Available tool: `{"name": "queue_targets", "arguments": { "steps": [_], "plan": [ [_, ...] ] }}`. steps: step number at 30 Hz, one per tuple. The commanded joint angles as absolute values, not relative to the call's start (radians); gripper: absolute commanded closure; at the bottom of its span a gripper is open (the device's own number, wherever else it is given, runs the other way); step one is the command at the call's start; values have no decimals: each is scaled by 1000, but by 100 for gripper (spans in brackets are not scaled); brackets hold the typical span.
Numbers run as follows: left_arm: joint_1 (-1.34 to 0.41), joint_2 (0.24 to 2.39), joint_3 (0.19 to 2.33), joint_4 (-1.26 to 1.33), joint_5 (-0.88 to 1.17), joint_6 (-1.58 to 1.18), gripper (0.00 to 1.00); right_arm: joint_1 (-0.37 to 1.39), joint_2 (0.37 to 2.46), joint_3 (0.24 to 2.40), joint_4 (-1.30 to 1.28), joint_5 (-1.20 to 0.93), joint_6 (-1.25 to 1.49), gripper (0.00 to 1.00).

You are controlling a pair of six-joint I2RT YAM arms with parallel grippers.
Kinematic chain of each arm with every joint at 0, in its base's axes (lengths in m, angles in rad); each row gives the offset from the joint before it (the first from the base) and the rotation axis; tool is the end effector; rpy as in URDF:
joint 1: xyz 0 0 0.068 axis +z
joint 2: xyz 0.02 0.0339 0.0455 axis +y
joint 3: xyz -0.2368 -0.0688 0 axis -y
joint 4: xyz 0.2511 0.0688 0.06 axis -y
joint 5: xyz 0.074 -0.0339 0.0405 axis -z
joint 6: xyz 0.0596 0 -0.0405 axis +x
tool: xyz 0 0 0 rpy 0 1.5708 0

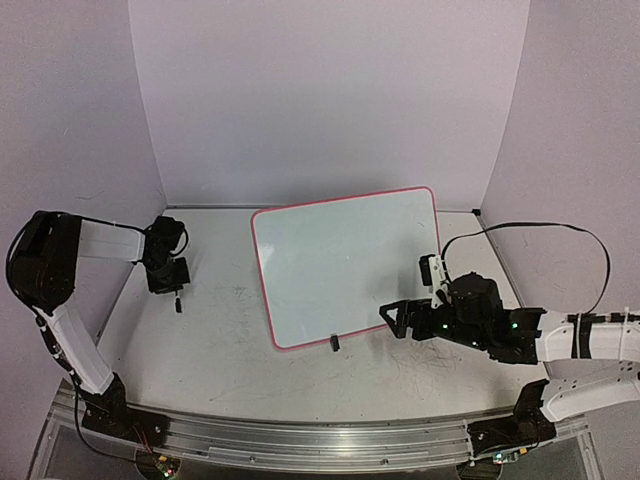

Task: Write a sentence on the whiteboard
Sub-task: Pick up the whiteboard marker from the corner of the board, then pass from the left arm to the right

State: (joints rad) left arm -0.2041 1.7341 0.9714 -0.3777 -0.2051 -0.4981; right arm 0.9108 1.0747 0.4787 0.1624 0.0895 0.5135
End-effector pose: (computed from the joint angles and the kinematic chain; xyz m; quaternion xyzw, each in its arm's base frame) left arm 0.3322 -0.0564 0.0968 -0.1640 0.9581 0.0209 0.2339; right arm 0.1696 0.2099 0.1744 -0.1425 0.8300 0.3230 0.4318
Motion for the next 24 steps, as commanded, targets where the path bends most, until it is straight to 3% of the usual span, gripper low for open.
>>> {"name": "queue_targets", "arguments": {
  "steps": [1, 7, 13, 20, 24],
  "plan": [
    [-207, 1567, 962, -371, -139, -500, 100, 917, 1028, 524, 162, 78, 522, 5],
    [-207, 1381, 951, -402, -34, -492, 100, 917, 994, 524, 148, 85, 548, 5],
    [-248, 1191, 997, -396, 210, -432, 100, 917, 1005, 546, 141, 69, 567, 5],
    [-537, 1086, 1103, -382, 322, -342, 100, 917, 1047, 634, 137, -55, 533, 5],
    [-751, 1100, 1140, -375, 277, -281, 100, 917, 1075, 683, 132, -221, 529, 5]
  ]
}}
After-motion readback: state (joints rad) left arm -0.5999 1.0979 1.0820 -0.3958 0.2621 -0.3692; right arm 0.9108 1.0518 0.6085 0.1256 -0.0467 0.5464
